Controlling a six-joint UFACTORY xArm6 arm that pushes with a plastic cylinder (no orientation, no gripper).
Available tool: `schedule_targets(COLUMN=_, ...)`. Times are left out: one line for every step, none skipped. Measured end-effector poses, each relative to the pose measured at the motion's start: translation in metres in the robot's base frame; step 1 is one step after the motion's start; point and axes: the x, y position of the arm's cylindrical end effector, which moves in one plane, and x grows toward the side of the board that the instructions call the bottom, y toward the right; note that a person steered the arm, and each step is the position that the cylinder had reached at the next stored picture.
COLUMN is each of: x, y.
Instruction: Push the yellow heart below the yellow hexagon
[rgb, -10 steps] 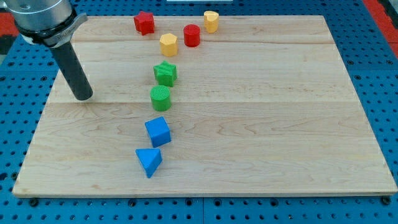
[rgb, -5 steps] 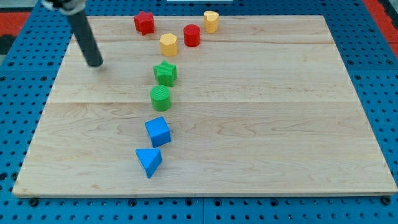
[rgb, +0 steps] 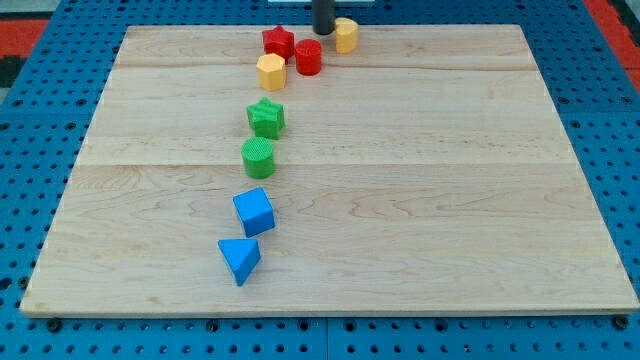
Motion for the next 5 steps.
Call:
schedule_targets(x=0.003, y=0.052)
schedule_targets(x=0.045, y=0.112)
schedule_targets(x=0.060, y=0.109)
schedule_targets(x=0.055, y=0.082)
schedule_targets(x=0.056, y=0.060)
